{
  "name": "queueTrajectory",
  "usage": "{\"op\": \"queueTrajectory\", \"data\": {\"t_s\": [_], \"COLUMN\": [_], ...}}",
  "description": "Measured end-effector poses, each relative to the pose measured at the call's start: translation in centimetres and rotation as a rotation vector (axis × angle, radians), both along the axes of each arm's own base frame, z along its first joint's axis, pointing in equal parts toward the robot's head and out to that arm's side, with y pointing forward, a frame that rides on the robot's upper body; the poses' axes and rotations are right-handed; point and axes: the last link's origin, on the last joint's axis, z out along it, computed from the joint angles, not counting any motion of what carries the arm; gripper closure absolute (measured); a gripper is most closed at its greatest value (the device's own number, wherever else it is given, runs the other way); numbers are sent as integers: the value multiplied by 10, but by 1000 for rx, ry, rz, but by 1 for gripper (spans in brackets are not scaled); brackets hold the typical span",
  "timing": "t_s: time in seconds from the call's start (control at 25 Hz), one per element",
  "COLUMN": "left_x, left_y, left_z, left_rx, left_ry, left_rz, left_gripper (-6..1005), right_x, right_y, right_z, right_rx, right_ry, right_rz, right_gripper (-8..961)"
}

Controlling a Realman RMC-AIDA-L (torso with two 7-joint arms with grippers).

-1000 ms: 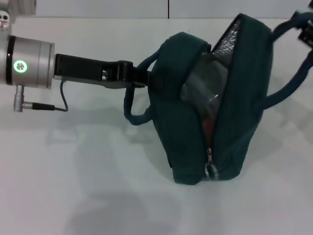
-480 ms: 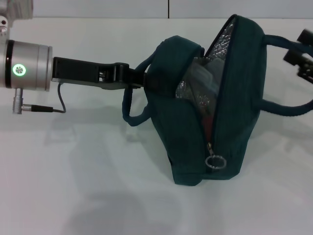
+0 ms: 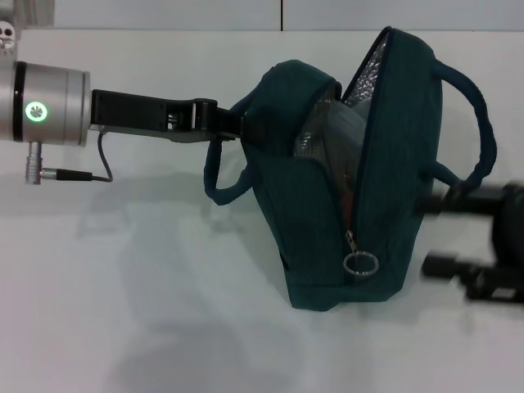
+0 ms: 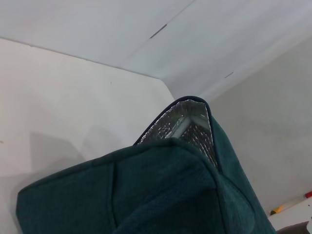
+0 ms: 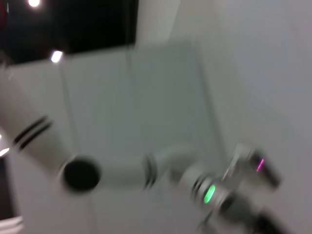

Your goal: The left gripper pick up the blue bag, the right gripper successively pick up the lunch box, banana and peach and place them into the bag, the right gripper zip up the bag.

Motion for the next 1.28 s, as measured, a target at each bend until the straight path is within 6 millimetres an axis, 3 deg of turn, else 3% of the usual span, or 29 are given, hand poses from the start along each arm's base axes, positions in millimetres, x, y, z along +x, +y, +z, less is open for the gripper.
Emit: {"op": "queueTrajectory", "data": {"t_s": [0.16, 0.44, 0.8, 1.28], "left_x": [1, 1, 1, 2], "left_y": [0, 0, -1, -1], "left_z": [0, -1, -1, -2], "left_rx": [0, -1, -1, -2], "left_ry": [0, -4, -8, -10], "left_rz": [-1, -1, 1, -1], "left_gripper": [933, 932, 931, 930], "right_x": [13, 24, 19, 0], "right_y": [5, 15, 26, 37], "right_z": [-29, -45, -52, -77], "right_rx": [-173, -193, -183, -242], "right_ry": [-184, -299, -322, -350], "right_rz": [-75, -160, -169, -132], "right_gripper": [332, 334, 338, 344]}}
